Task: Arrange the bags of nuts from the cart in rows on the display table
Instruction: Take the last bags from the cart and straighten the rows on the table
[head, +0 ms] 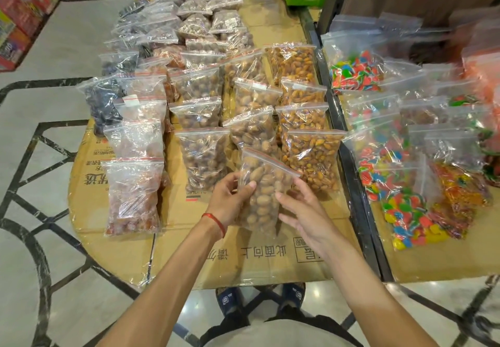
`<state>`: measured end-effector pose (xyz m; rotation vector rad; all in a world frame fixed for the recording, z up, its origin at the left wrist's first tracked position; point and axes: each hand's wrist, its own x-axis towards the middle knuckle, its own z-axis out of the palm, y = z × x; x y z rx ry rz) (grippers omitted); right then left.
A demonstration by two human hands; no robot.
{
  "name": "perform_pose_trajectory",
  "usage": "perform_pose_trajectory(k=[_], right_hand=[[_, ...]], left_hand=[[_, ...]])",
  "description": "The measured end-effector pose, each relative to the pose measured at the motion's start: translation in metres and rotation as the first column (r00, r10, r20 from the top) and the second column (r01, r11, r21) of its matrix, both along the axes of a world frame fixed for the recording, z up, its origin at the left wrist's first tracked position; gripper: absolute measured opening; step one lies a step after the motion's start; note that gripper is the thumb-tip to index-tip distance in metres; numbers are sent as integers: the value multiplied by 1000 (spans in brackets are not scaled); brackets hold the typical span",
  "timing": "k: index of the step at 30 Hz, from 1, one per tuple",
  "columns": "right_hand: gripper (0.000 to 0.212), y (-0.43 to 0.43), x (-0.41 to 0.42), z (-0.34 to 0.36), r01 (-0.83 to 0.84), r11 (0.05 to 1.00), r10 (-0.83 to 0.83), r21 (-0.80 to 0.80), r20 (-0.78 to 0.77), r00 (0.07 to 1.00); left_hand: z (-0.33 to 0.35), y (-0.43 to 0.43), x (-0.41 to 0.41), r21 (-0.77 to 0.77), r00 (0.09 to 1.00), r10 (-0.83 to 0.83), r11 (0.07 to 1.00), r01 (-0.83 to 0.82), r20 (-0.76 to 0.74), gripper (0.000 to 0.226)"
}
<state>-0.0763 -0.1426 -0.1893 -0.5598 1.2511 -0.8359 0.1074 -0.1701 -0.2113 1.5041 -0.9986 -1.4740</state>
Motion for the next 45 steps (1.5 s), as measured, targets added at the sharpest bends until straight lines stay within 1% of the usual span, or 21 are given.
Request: perform_pose_trajectory(k=[2, 4, 7, 9, 11, 12, 14, 16, 18, 20, 24, 30, 34, 36, 37, 38, 40, 41, 42, 44, 45], right_hand=[[77, -6, 5, -3, 3, 1000, -3, -9, -2, 1000], [75, -14, 10, -7, 2, 998, -6, -67, -56, 998], [67, -27, 13, -14, -7, 991, -12, -137, -133, 991], [67, -32, 14, -20, -3, 989, -23, -148, -174, 985], [67, -35, 15, -23, -2, 990, -25, -141, -196, 980], [67, -36, 15, -24, -5, 991, -23, -137, -205, 979], [67, -36, 15, -24, -22, 992, -7, -126, -227, 974], [68, -35, 15, -24, -40, 992, 9, -120, -249, 969], [69, -32, 17, -22, -63, 991, 30, -116, -270, 962], [71, -31, 19, -22, -75, 991, 41, -107, -290, 956], [72, -27, 23, -23, -74, 992, 40, -100, -306, 951], [67, -19, 26, -27, -24, 991, -18, -130, -313, 950], [54, -12, 32, -28, 65, 983, -121, -173, -338, 933], [45, -8, 35, -27, 60, 969, -162, -239, -434, 886], [41, -6, 36, -25, 27, 959, -170, -282, -497, 851], [37, -5, 37, -23, -27, 945, -171, -326, -564, 808], [34, -3, 37, -19, -175, 908, -169, -382, -713, 681], [35, -3, 37, -15, -256, 888, -163, -381, -783, 600], [38, -5, 37, -11, -336, 868, -162, -365, -848, 504], [44, -10, 34, -3, -493, 815, -183, -305, -942, 280], [46, -13, 33, 0, -556, 784, -202, -275, -961, 191]], left_hand=[[-5, -12, 0, -5, 999, 24, 1000, -24, 26, 15], [-7, -24, -2, -14, 997, 69, 998, -68, 31, 12], [-8, -42, -7, -48, 995, 91, 995, -90, 28, 18], [-12, -52, -11, -76, 996, 69, 995, -64, 60, 16], [-18, -58, -13, -79, 990, 53, 996, -43, 132, 15], [-20, -61, -13, -75, 984, 43, 997, -31, 173, 17], [-23, -62, -12, -58, 968, 12, 998, 2, 251, 32], [-26, -59, -9, -53, 955, -26, 998, 43, 295, 42], [-29, -56, -7, -52, 946, -39, 997, 59, 321, 34], [-31, -54, -7, -64, 919, -22, 997, 52, 393, 27], [-31, -52, -9, -112, 880, -15, 991, 77, 475, 28], [-26, -51, -4, -115, 814, -76, 978, 174, 576, 42], [-20, -48, 4, -128, 796, -127, 960, 248, 592, 44], [-14, -43, 9, -156, 786, -122, 951, 268, 607, 46], [-11, -40, 12, -173, 773, -118, 943, 283, 623, 48], [-8, -36, 16, -189, 754, -117, 933, 307, 646, 50], [-1, -29, 26, -221, 700, -121, 899, 377, 704, 49], [2, -25, 31, -239, 655, -112, 874, 423, 747, 48], [6, -23, 37, -251, 586, -91, 843, 476, 805, 47], [13, -21, 47, -226, 400, -29, 788, 573, 916, 47], [17, -21, 52, -194, 308, -2, 774, 603, 951, 48]])
